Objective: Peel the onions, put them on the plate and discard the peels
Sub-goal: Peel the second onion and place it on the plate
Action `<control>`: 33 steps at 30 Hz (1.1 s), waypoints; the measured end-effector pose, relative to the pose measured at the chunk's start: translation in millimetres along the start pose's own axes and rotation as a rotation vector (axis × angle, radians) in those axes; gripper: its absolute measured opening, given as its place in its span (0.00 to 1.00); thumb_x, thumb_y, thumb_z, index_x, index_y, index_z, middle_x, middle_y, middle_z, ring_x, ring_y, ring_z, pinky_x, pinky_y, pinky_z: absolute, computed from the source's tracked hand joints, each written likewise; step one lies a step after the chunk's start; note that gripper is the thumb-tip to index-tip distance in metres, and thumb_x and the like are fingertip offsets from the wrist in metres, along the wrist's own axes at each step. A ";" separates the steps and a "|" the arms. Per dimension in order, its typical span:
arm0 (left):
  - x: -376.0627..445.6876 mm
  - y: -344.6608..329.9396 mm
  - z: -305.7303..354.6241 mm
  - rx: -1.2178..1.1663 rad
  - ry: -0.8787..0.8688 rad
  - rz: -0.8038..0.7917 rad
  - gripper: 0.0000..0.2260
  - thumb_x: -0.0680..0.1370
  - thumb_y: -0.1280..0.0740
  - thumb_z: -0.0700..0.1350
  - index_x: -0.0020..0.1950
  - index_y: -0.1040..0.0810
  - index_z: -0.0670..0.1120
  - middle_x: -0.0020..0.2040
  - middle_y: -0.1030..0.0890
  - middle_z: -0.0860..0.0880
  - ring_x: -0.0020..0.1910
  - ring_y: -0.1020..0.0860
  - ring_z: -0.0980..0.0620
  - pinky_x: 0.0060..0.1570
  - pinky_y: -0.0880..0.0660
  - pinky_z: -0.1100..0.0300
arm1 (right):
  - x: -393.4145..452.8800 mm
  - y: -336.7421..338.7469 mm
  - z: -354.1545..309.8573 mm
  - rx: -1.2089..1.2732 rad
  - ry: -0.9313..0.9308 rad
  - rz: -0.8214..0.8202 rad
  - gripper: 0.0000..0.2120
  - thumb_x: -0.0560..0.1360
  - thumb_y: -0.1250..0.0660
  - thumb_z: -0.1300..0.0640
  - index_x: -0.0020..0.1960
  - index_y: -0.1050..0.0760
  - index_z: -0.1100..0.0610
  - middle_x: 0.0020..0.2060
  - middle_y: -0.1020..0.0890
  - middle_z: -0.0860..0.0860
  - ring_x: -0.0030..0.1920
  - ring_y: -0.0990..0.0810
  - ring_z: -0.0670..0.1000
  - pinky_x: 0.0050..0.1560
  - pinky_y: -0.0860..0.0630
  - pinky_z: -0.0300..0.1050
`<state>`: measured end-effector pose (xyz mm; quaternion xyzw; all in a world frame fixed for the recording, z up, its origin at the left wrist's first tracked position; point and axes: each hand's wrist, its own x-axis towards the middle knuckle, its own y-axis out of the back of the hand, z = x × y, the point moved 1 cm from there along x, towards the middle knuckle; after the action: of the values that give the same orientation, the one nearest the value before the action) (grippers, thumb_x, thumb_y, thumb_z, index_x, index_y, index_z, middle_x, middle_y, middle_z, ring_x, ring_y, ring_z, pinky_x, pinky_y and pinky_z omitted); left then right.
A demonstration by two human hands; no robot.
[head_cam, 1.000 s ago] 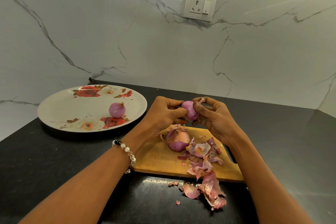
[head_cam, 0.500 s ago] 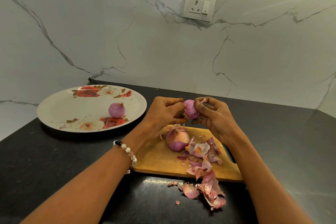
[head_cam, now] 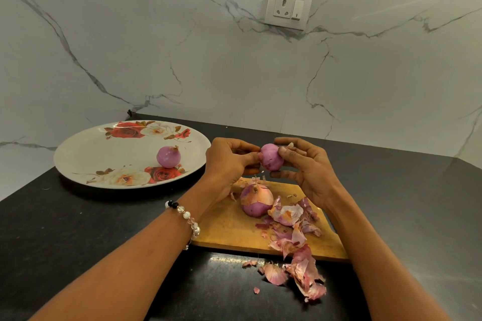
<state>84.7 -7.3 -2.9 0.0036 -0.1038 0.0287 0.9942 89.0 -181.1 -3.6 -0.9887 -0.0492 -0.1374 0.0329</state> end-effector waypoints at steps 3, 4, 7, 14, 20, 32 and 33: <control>0.2 0.2 -0.2 -0.018 0.011 -0.014 0.08 0.72 0.28 0.38 0.51 0.18 0.42 0.44 0.16 0.45 0.41 0.16 0.50 0.40 0.19 0.60 | -0.5 0.2 -0.5 0.015 -0.004 0.014 0.08 0.79 0.35 0.66 0.55 0.20 0.61 0.52 0.16 0.59 0.52 0.16 0.61 0.44 0.17 0.53; 0.2 0.3 0.0 -0.032 0.010 -0.022 0.09 0.73 0.28 0.38 0.52 0.18 0.42 0.45 0.16 0.45 0.41 0.17 0.50 0.40 0.19 0.60 | -1.1 0.4 -1.7 0.046 -0.009 0.019 0.08 0.79 0.36 0.66 0.55 0.20 0.61 0.51 0.16 0.58 0.51 0.16 0.60 0.43 0.17 0.53; -0.5 -0.4 2.4 -0.050 -0.010 -0.051 0.08 0.74 0.29 0.38 0.52 0.18 0.42 0.45 0.16 0.45 0.41 0.17 0.50 0.40 0.19 0.61 | -2.3 1.6 -5.7 0.153 -0.028 0.041 0.08 0.80 0.37 0.66 0.53 0.19 0.61 0.50 0.16 0.57 0.49 0.16 0.60 0.40 0.17 0.51; -2.1 -3.1 6.8 -0.053 -0.070 -0.116 0.05 0.75 0.30 0.38 0.47 0.19 0.47 0.42 0.17 0.47 0.39 0.19 0.53 0.37 0.22 0.66 | -2.1 2.2 -7.3 0.310 -0.092 0.167 0.11 0.82 0.42 0.64 0.53 0.20 0.62 0.50 0.17 0.60 0.43 0.15 0.57 0.35 0.19 0.45; 1.3 -8.1 -0.7 0.181 -0.166 -0.095 0.06 0.76 0.31 0.41 0.52 0.17 0.47 0.45 0.17 0.51 0.44 0.20 0.54 0.45 0.20 0.62 | -1.1 10.0 -9.6 0.358 -0.117 0.284 0.10 0.82 0.41 0.62 0.53 0.21 0.61 0.50 0.19 0.60 0.45 0.17 0.57 0.34 0.20 0.42; 1.4 -8.6 -1.7 0.232 -0.272 -0.162 0.22 0.72 0.26 0.42 0.66 0.24 0.44 0.56 0.18 0.46 0.51 0.19 0.51 0.48 0.19 0.56 | -4.4 -3.5 -6.9 0.179 -0.103 0.111 0.10 0.82 0.40 0.64 0.54 0.20 0.64 0.49 0.17 0.61 0.43 0.15 0.58 0.36 0.17 0.47; 1.1 -7.9 -1.2 0.237 -0.286 -0.163 0.21 0.73 0.27 0.41 0.65 0.23 0.44 0.55 0.18 0.46 0.51 0.19 0.52 0.48 0.19 0.58 | -4.9 -3.9 -6.9 0.177 -0.101 0.105 0.10 0.82 0.40 0.64 0.54 0.19 0.63 0.48 0.16 0.61 0.42 0.15 0.58 0.36 0.17 0.47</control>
<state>86.5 -15.1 -3.8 0.1328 -0.2393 -0.0409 0.9609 82.1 -178.2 1.9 -0.9888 -0.0110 -0.0808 0.1246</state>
